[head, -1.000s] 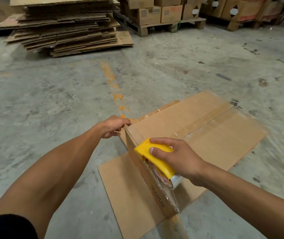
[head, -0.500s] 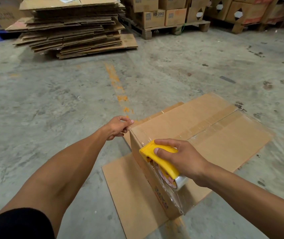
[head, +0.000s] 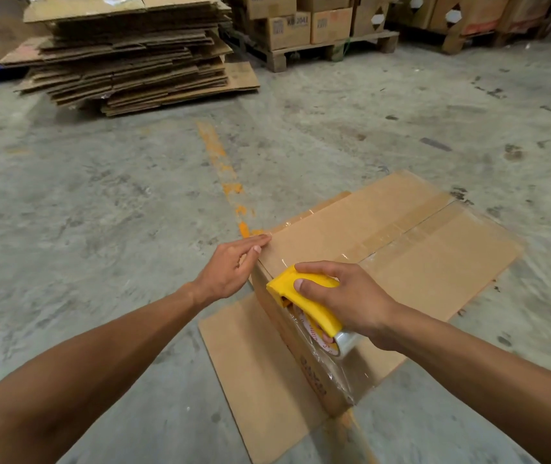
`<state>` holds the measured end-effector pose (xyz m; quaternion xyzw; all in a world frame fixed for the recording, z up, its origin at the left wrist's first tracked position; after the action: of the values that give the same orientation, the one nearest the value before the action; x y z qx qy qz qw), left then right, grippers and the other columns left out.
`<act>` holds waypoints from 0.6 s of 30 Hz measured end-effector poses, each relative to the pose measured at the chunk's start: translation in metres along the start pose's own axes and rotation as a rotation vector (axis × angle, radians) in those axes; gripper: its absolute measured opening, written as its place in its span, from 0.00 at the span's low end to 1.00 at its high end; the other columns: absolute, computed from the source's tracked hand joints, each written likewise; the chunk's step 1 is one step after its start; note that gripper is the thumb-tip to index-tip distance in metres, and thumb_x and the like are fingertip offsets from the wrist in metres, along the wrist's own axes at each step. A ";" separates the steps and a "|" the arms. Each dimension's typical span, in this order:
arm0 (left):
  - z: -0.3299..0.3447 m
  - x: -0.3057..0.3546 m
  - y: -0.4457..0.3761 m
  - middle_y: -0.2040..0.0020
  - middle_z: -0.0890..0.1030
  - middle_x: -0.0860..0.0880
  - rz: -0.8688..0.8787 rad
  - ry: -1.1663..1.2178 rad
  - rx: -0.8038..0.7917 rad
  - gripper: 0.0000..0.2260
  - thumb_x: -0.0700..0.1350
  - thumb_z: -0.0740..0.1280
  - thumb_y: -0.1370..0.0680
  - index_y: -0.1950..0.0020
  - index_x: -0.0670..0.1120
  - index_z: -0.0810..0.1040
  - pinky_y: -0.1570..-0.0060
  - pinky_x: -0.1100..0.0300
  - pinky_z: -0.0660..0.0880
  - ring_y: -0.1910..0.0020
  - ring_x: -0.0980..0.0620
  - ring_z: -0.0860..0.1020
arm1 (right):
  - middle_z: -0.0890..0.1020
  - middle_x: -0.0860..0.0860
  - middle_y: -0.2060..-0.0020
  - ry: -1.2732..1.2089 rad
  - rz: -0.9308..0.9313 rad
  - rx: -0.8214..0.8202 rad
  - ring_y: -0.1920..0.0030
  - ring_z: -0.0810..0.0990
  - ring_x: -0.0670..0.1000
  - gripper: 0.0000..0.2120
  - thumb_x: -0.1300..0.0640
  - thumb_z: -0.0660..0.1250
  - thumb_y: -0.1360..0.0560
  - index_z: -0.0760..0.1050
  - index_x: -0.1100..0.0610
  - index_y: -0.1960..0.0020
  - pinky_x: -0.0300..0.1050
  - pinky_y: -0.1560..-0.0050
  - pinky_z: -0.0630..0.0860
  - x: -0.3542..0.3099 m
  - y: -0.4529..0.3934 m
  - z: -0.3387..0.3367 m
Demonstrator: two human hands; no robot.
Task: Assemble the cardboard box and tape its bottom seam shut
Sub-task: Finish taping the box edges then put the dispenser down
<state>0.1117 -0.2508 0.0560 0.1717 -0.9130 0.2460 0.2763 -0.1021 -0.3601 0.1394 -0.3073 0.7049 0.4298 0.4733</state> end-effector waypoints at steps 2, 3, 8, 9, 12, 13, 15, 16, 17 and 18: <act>-0.002 0.001 -0.005 0.35 0.78 0.50 -0.107 0.090 0.015 0.17 0.46 0.59 0.19 0.34 0.43 0.78 0.34 0.69 0.67 0.34 0.57 0.74 | 0.83 0.54 0.51 0.005 0.010 0.008 0.70 0.79 0.49 0.13 0.52 0.73 0.26 0.81 0.47 0.41 0.43 0.72 0.77 0.000 0.000 0.001; -0.001 0.001 -0.007 0.35 0.78 0.51 -0.164 0.139 0.022 0.17 0.46 0.59 0.19 0.34 0.44 0.79 0.34 0.69 0.67 0.34 0.58 0.74 | 0.83 0.55 0.52 -0.013 0.021 0.001 0.71 0.78 0.51 0.13 0.52 0.73 0.25 0.81 0.47 0.41 0.43 0.73 0.76 0.000 0.001 0.001; 0.007 -0.013 -0.008 0.36 0.79 0.55 -0.432 0.447 -0.041 0.15 0.53 0.61 0.22 0.40 0.53 0.82 0.30 0.55 0.68 0.34 0.60 0.74 | 0.84 0.58 0.58 -0.029 0.028 -0.010 0.67 0.78 0.59 0.12 0.54 0.72 0.25 0.80 0.47 0.42 0.50 0.68 0.79 -0.002 0.005 -0.001; 0.006 -0.012 -0.009 0.37 0.80 0.54 -0.473 0.542 -0.053 0.14 0.53 0.61 0.21 0.42 0.54 0.83 0.31 0.54 0.69 0.35 0.58 0.75 | 0.84 0.58 0.55 -0.021 0.022 -0.004 0.66 0.79 0.59 0.12 0.54 0.72 0.25 0.80 0.47 0.42 0.51 0.66 0.80 -0.002 0.005 -0.001; 0.003 -0.006 -0.015 0.39 0.79 0.53 -0.598 0.726 -0.108 0.12 0.51 0.61 0.20 0.42 0.52 0.82 0.36 0.57 0.72 0.38 0.54 0.77 | 0.84 0.56 0.52 -0.006 0.017 0.006 0.65 0.79 0.57 0.12 0.53 0.72 0.25 0.80 0.47 0.41 0.49 0.67 0.81 -0.002 0.003 0.001; 0.002 -0.005 -0.015 0.37 0.78 0.53 -0.639 0.734 -0.148 0.16 0.56 0.63 0.22 0.39 0.51 0.81 0.38 0.58 0.72 0.37 0.53 0.76 | 0.84 0.56 0.53 -0.003 0.020 0.009 0.65 0.79 0.56 0.13 0.53 0.72 0.25 0.80 0.47 0.41 0.49 0.67 0.81 -0.002 0.003 0.002; -0.002 -0.005 -0.013 0.30 0.74 0.52 -0.623 0.571 -0.209 0.28 0.63 0.61 0.27 0.32 0.50 0.75 0.32 0.56 0.68 0.32 0.52 0.72 | 0.84 0.58 0.57 -0.001 0.023 0.007 0.69 0.78 0.57 0.13 0.53 0.72 0.25 0.80 0.48 0.40 0.50 0.67 0.80 -0.003 0.003 0.002; -0.004 -0.005 -0.011 0.26 0.69 0.51 -0.496 0.366 -0.231 0.29 0.63 0.59 0.24 0.28 0.50 0.71 0.27 0.55 0.62 0.27 0.52 0.67 | 0.84 0.59 0.60 -0.004 0.027 0.002 0.73 0.77 0.57 0.13 0.53 0.71 0.24 0.79 0.49 0.40 0.48 0.69 0.78 -0.002 0.003 0.001; -0.004 -0.007 -0.008 0.23 0.63 0.51 -0.313 0.127 -0.241 0.26 0.59 0.55 0.20 0.25 0.49 0.67 0.24 0.57 0.55 0.24 0.53 0.60 | 0.83 0.61 0.63 -0.010 0.032 -0.004 0.75 0.75 0.56 0.13 0.53 0.71 0.24 0.78 0.49 0.39 0.45 0.71 0.75 -0.002 0.003 0.002; -0.003 -0.006 -0.004 0.21 0.58 0.52 -0.111 -0.065 -0.242 0.24 0.55 0.51 0.18 0.23 0.49 0.63 0.24 0.59 0.50 0.22 0.55 0.54 | 0.82 0.61 0.64 -0.013 0.033 -0.006 0.76 0.74 0.56 0.13 0.54 0.70 0.23 0.78 0.50 0.39 0.43 0.72 0.73 -0.003 0.004 0.001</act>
<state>0.1198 -0.2517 0.0563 0.1953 -0.9336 0.1129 0.2784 -0.1036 -0.3573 0.1427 -0.2941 0.7057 0.4415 0.4697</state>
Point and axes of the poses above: each hand's wrist, its own y-axis away from the middle knuckle, its own z-axis out of the palm, x = y × z, the point moved 2 cm from there along -y, towards the middle knuckle
